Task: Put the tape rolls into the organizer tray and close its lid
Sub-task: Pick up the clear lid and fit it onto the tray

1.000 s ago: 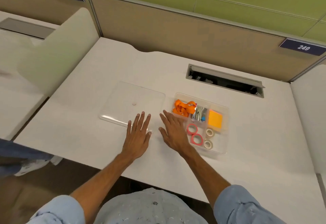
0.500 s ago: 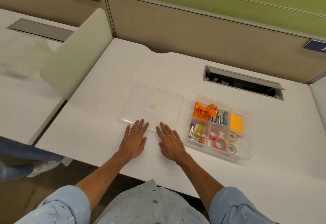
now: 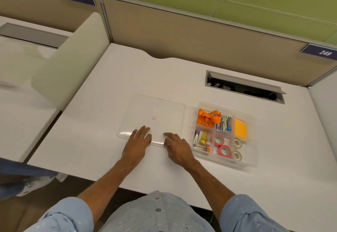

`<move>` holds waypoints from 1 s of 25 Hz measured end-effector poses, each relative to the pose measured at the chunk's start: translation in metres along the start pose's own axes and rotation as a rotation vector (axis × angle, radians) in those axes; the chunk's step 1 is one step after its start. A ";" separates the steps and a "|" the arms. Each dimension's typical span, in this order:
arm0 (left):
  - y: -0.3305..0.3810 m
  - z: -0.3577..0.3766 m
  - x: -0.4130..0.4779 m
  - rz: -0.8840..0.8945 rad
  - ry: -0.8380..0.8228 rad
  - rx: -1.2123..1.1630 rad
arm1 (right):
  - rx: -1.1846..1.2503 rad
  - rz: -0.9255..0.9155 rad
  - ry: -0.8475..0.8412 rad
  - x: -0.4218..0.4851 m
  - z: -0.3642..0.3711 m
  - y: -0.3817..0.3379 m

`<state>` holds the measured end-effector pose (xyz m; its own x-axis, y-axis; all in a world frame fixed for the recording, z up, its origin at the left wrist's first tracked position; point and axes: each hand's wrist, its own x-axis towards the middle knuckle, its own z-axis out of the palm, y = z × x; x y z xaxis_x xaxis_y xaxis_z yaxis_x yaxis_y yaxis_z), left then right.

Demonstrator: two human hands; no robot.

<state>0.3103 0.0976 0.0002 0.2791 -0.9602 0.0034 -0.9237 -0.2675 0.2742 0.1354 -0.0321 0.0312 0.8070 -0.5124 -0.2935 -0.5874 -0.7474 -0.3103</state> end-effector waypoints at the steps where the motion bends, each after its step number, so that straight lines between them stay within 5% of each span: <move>1: -0.002 0.000 0.002 0.026 -0.010 -0.011 | 0.037 -0.008 0.005 0.001 -0.004 0.003; 20: -0.020 -0.056 0.016 0.171 0.617 -0.143 | 0.419 0.167 0.420 0.009 -0.050 0.023; 22: -0.023 -0.067 0.021 0.101 0.703 -0.098 | 0.436 0.216 0.532 0.010 -0.051 0.018; 25: -0.034 -0.088 0.030 -0.228 0.861 -0.192 | 0.523 0.178 0.602 0.008 -0.057 0.018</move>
<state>0.3729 0.0843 0.0759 0.6199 -0.4734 0.6258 -0.7844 -0.3516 0.5111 0.1349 -0.0737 0.0745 0.5059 -0.8553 0.1120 -0.5416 -0.4159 -0.7306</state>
